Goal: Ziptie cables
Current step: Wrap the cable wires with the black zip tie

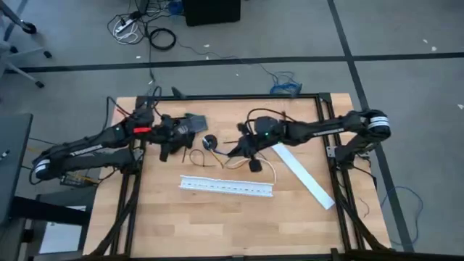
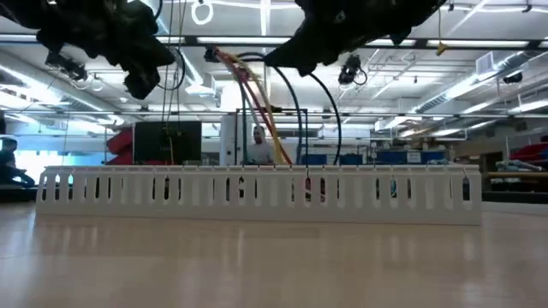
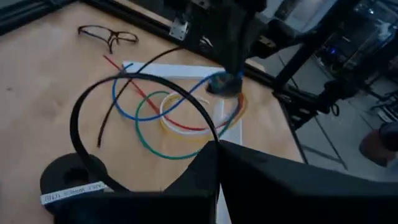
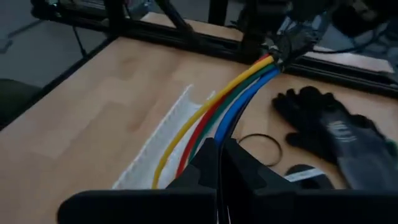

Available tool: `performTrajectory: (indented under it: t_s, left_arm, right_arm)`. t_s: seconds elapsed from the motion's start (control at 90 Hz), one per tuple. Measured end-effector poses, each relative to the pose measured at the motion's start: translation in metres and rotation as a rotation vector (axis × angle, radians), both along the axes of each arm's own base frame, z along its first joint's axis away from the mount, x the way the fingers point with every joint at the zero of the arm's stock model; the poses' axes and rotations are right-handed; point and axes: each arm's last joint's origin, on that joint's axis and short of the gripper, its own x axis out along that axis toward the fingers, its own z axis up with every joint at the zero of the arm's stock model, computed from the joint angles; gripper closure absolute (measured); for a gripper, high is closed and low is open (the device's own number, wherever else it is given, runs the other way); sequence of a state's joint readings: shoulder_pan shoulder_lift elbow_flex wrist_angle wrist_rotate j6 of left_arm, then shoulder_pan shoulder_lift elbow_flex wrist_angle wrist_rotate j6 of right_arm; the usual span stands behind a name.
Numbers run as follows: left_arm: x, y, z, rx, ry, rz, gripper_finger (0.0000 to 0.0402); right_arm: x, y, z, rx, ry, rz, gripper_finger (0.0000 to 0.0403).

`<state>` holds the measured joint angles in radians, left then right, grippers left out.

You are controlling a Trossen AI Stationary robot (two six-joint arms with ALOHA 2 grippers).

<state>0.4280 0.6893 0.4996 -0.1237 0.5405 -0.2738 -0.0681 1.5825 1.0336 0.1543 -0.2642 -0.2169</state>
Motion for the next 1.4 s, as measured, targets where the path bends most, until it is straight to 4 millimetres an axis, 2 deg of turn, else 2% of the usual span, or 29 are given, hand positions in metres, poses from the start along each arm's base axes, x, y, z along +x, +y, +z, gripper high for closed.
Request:
performTrajectory:
  t_s: [0.144, 0.389, 0.567, 1.022, 1.4]
  left_arm:
    - [0.011, 0.003, -0.001, -0.011, -0.028, -0.071, 0.0401]
    - [0.030, 0.004, -0.017, -0.065, 0.039, -0.164, 0.0401]
    - [0.042, 0.002, -0.019, -0.055, 0.003, -0.215, 0.0401]
    - [0.061, 0.004, -0.030, -0.075, -0.012, -0.273, 0.0401]
    - [0.071, 0.006, -0.032, -0.046, -0.052, -0.241, 0.0401]
  right_arm:
    - [0.005, 0.000, -0.009, 0.025, 0.017, 0.004, 0.0402]
    - [0.006, 0.000, -0.009, 0.034, 0.011, 0.009, 0.0403]
    - [0.006, -0.004, -0.009, 0.035, 0.011, -0.005, 0.0403]
    - [0.008, -0.019, -0.001, 0.063, -0.068, -0.119, 0.0403]
    - [0.011, -0.020, 0.002, 0.085, -0.118, -0.210, 0.0403]
